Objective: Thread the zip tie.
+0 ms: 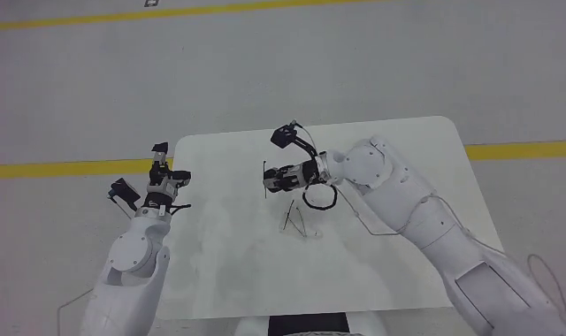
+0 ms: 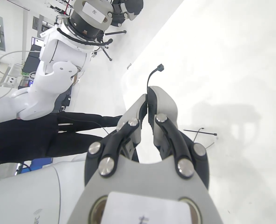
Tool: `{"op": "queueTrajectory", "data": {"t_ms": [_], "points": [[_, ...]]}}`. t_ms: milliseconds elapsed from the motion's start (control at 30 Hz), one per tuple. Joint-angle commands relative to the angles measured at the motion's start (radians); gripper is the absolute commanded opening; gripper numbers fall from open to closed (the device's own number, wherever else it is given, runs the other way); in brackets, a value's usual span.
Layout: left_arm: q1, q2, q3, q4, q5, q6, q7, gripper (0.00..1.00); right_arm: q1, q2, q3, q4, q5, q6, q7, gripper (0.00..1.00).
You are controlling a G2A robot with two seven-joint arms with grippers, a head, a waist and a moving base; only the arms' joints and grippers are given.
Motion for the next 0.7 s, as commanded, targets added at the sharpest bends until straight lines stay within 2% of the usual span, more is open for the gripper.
{"op": "queueTrajectory", "data": {"t_ms": [0,100,167,433,667], "points": [[0.0,0.0,0.0,0.0,0.0,0.0,0.0,1.0,0.0,0.0,0.0,0.0,0.0,0.0,0.0,0.0],[0.0,0.0,0.0,0.0,0.0,0.0,0.0,1.0,-0.002,-0.004,-0.001,-0.012,0.015,0.005,-0.037,0.0],[0.0,0.0,0.0,0.0,0.0,0.0,0.0,1.0,0.021,-0.013,-0.008,0.0,0.051,0.009,-0.058,0.0],[0.0,0.0,0.0,0.0,0.0,0.0,0.0,1.0,0.152,-0.089,-0.092,0.177,0.239,0.0,-0.175,0.0],[0.0,0.0,0.0,0.0,0.0,0.0,0.0,1.0,0.188,-0.158,-0.134,0.317,0.433,0.0,-0.276,0.0]]}}
